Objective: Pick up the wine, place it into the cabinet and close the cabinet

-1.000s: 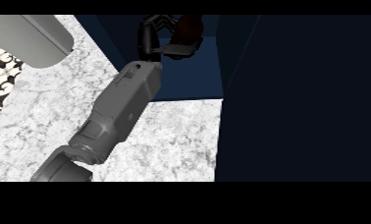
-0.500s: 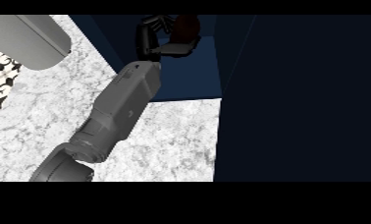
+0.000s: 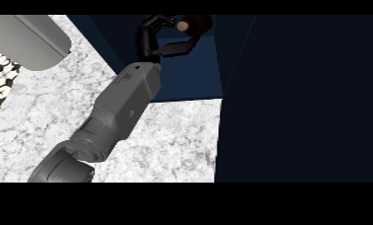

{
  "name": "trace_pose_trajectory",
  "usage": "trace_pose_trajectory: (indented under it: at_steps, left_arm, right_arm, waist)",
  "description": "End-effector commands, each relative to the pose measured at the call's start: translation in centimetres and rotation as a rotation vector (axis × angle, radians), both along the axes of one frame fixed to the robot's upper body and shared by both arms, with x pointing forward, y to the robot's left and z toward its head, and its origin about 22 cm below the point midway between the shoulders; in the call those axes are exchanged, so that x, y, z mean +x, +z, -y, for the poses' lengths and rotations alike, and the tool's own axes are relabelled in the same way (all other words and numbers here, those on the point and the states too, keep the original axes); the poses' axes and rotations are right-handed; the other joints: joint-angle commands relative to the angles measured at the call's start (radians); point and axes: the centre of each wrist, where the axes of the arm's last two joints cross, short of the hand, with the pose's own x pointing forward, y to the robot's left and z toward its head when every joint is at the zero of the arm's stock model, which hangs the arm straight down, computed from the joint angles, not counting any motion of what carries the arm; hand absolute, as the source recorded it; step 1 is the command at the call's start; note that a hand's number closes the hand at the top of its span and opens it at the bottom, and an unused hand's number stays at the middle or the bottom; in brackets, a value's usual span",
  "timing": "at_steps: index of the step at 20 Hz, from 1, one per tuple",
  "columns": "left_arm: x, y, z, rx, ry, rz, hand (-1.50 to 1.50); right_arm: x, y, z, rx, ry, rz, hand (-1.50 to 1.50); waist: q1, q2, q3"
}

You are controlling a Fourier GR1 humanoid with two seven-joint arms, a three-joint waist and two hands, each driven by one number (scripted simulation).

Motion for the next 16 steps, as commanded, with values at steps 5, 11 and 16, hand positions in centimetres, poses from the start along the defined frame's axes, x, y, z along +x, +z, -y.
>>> trace_pose_trajectory:
  at_steps: [5,11,16]
  left_arm:
    - [-1.1,-2.7,-1.1,0.074,0.06,-0.054,-1.5]
    - [-0.8,-2.9,-3.8,0.145,0.062,-0.079,-1.5]
    - [-1.3,-3.3,-1.4,0.146,0.092,-0.057,-1.5]
  right_arm:
    - [-0.7,0.4,0.3,0.032,0.016,0.03,-1.5]
    - [-0.2,0.6,0.7,0.032,0.021,0.021,-1.5]
    - [-0.1,0.3,0.3,0.021,0.035,0.024,-1.5]
  waist:
    - [0.003,0.007,-0.004]
    - [0.004,0.009,-0.004]
    - [-0.011,0.015,-0.005]
